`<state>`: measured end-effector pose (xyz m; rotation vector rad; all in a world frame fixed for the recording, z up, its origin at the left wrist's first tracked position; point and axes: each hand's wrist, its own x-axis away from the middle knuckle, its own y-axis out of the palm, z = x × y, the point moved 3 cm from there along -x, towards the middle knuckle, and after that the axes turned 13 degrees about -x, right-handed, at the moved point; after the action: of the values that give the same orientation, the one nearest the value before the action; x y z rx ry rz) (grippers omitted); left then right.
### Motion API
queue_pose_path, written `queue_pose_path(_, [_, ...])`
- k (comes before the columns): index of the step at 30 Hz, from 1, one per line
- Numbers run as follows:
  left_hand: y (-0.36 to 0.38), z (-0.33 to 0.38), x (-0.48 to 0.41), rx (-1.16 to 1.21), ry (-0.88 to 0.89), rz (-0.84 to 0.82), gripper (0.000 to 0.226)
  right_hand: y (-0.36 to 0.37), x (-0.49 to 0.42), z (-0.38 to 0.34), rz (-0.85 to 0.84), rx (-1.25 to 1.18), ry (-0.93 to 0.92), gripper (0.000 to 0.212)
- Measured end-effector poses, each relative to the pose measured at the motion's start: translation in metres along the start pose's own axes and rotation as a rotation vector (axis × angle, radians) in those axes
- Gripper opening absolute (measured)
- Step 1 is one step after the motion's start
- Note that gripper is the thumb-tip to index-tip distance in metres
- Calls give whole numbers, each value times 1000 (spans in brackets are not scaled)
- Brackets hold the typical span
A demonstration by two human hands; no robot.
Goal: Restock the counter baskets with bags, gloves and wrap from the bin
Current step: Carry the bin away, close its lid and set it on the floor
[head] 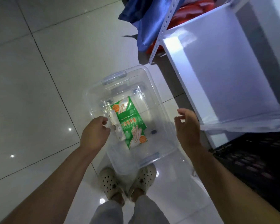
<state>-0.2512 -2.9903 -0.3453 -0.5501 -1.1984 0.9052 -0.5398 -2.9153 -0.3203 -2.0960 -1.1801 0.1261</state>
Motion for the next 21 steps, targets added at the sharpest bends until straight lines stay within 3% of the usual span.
queue_pose_path(6, [-77, 99, 49, -27, 237, 47, 29, -127, 65, -70, 362, -73, -132, 15])
queue_pose_path(9, [-101, 137, 79, -31, 308, 21, 28, -176, 72, -72, 620, -282, 73, 10])
queue_pose_path(11, [-111, 152, 96, -35, 352, 13, 27, -190, 63, -66, 671, -383, 256, 11])
queue_pose_path(15, [-120, 160, 116, -44, 400, 1, 24, -197, 34, -65, 699, -549, 585, 49])
queue_pose_path(21, [-122, 138, 116, -70, 430, -26, 19, -190, 23, -65, 780, -815, 675, 56])
